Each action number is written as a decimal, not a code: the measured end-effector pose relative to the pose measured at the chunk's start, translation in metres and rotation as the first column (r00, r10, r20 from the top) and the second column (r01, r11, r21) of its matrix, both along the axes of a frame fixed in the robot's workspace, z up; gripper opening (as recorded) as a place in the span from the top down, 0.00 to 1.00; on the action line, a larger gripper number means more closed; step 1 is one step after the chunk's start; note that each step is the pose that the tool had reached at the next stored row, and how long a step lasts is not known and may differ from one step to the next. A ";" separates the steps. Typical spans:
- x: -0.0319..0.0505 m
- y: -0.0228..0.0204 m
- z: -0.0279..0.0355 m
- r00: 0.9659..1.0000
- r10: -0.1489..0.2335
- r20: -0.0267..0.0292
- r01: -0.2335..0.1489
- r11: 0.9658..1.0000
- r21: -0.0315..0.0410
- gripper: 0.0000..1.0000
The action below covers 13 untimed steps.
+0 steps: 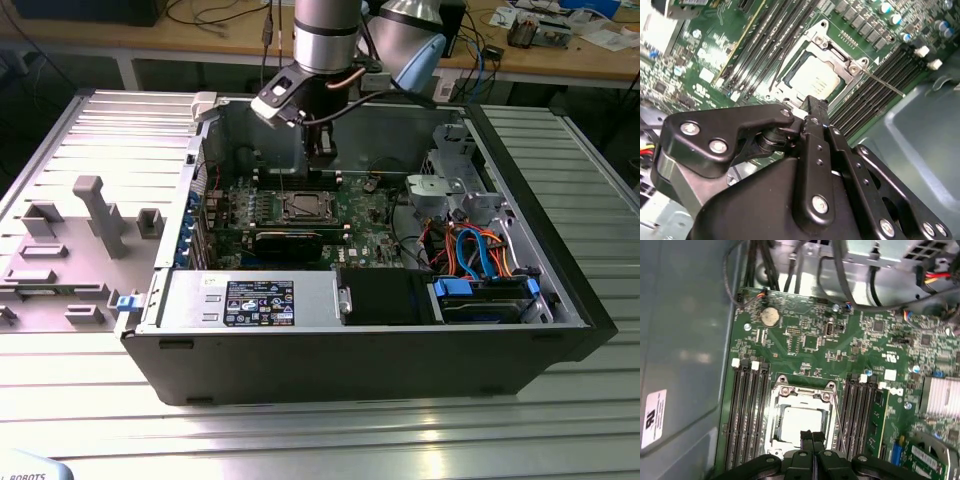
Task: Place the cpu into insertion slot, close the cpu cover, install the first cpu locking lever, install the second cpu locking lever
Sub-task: 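Install the first cpu locking lever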
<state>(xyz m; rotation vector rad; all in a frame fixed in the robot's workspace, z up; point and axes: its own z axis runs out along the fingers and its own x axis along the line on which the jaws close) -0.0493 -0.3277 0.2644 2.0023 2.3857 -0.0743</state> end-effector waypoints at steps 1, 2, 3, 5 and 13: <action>0.0000 0.0000 0.0000 1.000 0.026 0.000 -0.026 1.000 0.000 0.89; -0.0002 0.0000 0.0000 0.999 0.041 0.001 -0.041 0.999 0.000 0.89; -0.0013 -0.0001 0.0001 0.999 0.046 0.002 -0.046 0.999 0.000 0.89; -0.0036 -0.0001 0.0001 0.999 0.050 0.005 -0.050 0.999 0.000 0.89; -0.0045 -0.0001 0.0000 0.980 0.200 0.007 -0.200 0.980 0.000 0.89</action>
